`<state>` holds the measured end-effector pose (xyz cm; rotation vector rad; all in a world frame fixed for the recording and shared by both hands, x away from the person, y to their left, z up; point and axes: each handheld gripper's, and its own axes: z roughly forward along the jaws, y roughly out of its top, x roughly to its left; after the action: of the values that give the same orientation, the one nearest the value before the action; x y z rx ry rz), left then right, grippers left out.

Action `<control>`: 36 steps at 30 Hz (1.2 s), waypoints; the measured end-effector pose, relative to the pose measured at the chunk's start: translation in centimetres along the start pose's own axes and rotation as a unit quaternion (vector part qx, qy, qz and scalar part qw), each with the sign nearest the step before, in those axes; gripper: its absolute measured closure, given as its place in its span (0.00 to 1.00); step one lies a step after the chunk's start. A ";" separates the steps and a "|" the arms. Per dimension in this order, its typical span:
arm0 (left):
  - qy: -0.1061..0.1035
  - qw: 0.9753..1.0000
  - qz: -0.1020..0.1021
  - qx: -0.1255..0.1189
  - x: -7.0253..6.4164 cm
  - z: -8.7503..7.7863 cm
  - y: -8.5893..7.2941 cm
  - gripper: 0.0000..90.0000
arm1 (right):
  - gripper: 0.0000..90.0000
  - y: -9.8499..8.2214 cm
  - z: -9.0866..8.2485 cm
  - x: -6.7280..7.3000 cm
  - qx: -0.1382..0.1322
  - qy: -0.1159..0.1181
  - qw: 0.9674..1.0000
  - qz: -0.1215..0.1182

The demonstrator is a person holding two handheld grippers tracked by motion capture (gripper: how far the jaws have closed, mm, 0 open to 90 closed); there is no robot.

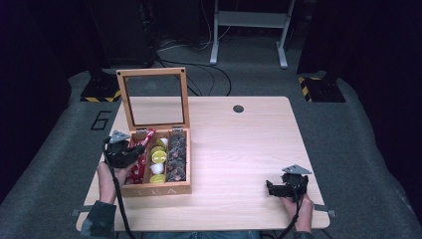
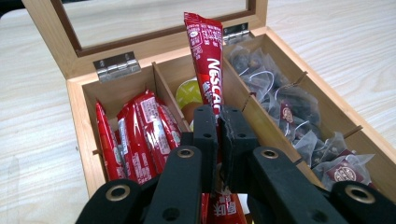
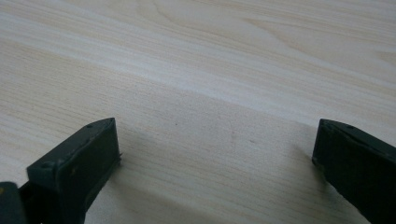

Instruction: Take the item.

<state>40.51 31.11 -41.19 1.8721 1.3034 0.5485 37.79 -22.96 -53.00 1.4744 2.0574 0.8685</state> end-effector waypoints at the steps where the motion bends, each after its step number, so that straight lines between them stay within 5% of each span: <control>1: -0.001 1.000 -0.001 -0.002 0.0 0.0 0.1 0.95 | 0.00 0.0 0.0 0.0 0.000 0.000 1.000 0.000; 36: -0.044 0.998 0.040 -0.014 -3.4 0.7 2.8 0.95 | 0.00 0.0 0.0 0.0 0.000 0.000 1.000 0.000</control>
<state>41.36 27.24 -39.18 1.9105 1.1613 0.5179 37.79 -22.96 -53.00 1.4749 2.0568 0.8689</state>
